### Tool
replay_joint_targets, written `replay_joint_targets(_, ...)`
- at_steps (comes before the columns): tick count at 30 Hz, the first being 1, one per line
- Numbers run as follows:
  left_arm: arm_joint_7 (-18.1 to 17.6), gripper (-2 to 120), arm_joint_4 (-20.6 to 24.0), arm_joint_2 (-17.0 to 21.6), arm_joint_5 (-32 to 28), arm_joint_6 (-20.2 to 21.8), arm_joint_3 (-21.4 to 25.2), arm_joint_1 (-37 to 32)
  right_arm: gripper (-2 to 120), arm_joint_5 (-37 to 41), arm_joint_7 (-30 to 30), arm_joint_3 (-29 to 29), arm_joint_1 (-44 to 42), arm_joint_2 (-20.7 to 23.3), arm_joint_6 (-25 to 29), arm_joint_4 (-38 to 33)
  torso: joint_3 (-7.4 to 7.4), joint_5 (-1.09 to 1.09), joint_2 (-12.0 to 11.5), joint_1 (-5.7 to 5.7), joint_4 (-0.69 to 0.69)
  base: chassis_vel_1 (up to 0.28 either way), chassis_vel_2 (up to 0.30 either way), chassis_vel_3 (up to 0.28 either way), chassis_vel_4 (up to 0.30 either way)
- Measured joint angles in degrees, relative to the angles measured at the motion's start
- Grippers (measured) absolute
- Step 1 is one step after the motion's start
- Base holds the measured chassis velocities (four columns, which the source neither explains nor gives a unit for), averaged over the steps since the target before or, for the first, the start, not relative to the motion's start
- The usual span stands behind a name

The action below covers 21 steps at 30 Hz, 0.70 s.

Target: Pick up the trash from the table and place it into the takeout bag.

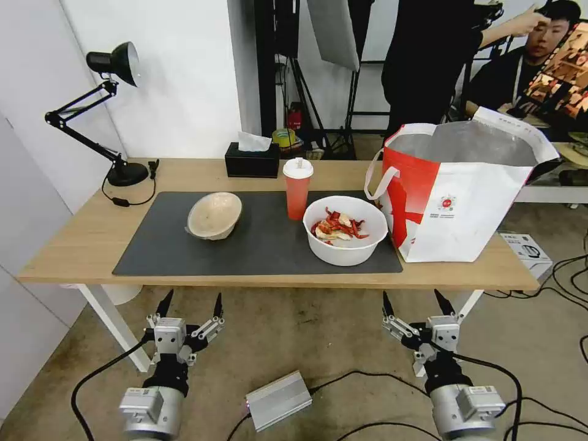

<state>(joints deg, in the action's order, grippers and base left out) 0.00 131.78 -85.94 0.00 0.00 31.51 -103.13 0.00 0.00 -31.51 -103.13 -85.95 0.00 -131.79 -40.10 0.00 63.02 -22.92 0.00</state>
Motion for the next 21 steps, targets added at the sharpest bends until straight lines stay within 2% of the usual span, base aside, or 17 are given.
replay_joint_targets(18,0.0,100,0.0,0.0,0.0,0.0,0.0,0.0,100,0.0,0.0,0.0,0.0,0.0,0.0,0.0,0.0,0.0,0.0,0.0,0.0,0.0,0.0,0.0,0.0)
replay_joint_targets(21,-0.76,100,1.57,0.21,-0.49,0.15,0.44,-0.42,100,0.01,0.37,-0.05,0.01,-0.07,-1.11,-1.44,0.0,-0.01,0.0,0.0,0.0,0.0,0.0,0.0,0.0)
